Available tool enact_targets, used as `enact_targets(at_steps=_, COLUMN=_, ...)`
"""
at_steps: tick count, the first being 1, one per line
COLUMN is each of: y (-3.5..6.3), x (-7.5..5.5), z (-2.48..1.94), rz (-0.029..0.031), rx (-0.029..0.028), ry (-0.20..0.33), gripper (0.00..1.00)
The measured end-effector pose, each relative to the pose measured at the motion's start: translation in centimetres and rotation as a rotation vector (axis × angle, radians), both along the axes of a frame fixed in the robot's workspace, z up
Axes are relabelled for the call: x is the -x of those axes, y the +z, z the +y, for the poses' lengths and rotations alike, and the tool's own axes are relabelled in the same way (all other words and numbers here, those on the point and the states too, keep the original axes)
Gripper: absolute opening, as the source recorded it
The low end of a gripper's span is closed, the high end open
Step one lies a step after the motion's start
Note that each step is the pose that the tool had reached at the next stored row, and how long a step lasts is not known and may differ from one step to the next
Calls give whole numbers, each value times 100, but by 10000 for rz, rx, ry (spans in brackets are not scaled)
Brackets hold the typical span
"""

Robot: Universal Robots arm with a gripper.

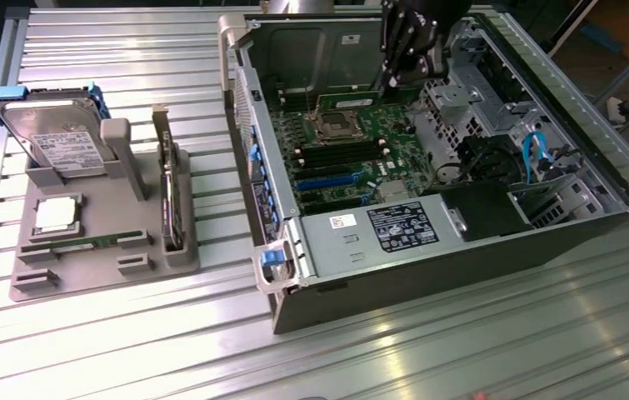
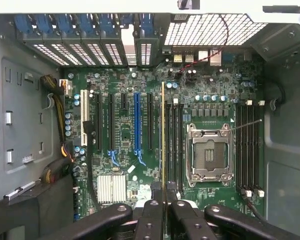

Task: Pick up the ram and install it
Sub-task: 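Insert the ram into the slot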

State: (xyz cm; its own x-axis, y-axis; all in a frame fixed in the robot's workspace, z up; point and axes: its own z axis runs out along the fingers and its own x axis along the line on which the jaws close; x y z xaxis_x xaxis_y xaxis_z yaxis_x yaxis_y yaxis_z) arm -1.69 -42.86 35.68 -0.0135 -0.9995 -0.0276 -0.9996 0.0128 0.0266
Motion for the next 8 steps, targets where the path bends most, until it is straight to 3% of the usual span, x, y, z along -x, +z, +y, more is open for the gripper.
enact_targets(at_steps=8, y=-97, x=0, z=0, rz=0, rx=1, ry=0, gripper=12)
